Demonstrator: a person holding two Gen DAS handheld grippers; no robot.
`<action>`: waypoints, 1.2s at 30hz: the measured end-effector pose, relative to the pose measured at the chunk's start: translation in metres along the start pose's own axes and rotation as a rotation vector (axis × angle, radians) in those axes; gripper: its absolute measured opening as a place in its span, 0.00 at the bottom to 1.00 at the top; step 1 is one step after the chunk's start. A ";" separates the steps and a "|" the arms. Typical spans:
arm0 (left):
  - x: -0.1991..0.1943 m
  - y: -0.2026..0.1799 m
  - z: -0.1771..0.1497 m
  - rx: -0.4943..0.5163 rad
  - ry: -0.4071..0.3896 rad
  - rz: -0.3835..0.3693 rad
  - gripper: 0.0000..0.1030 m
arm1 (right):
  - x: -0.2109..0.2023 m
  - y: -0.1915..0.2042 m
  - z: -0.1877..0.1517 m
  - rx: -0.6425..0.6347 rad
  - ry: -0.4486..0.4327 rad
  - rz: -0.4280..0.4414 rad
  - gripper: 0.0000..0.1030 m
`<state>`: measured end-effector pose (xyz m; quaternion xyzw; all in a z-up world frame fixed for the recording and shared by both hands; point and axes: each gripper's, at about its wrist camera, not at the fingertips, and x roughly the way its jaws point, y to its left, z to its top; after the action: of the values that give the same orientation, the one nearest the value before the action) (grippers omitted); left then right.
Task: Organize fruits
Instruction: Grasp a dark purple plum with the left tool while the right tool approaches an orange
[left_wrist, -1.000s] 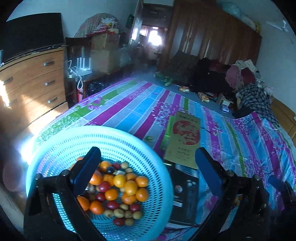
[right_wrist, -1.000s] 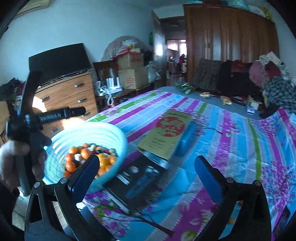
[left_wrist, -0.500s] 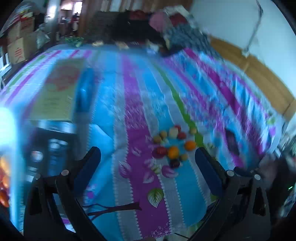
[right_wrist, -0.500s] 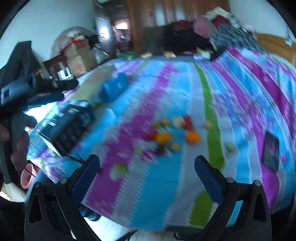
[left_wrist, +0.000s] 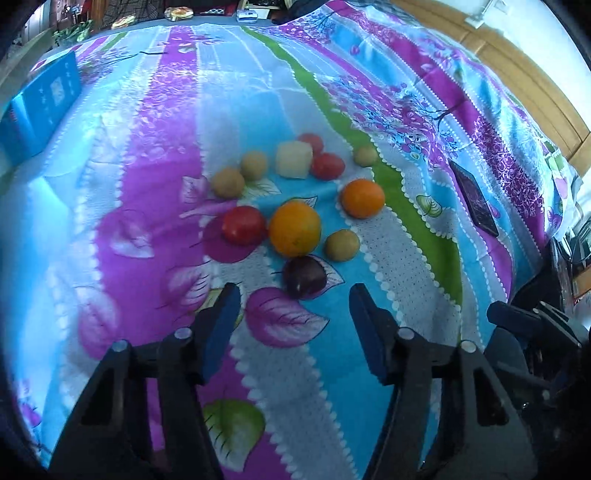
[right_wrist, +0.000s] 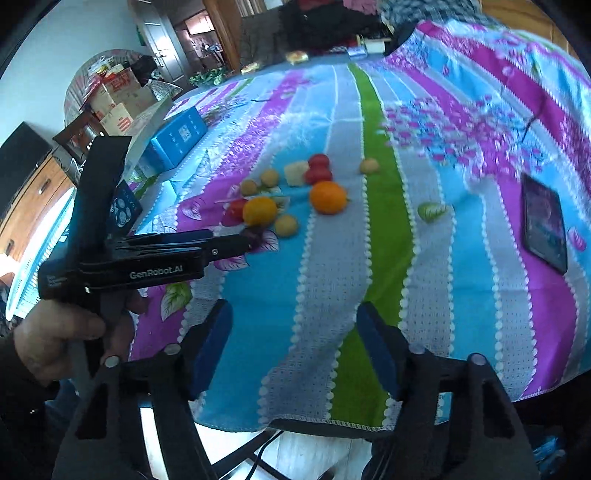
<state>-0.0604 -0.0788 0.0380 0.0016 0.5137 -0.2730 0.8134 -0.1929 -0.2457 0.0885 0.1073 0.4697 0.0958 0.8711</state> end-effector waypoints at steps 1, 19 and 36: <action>0.002 -0.001 -0.001 0.004 0.003 -0.007 0.50 | 0.001 -0.003 -0.001 0.006 0.002 -0.001 0.69; -0.012 0.000 0.006 0.046 -0.045 0.033 0.26 | 0.039 -0.050 0.046 0.082 -0.016 0.013 0.51; -0.026 0.030 0.023 -0.028 -0.091 0.048 0.26 | 0.099 -0.048 0.123 -0.035 0.003 0.075 0.40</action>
<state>-0.0360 -0.0480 0.0628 -0.0101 0.4798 -0.2461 0.8421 -0.0335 -0.2769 0.0625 0.1094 0.4649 0.1367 0.8679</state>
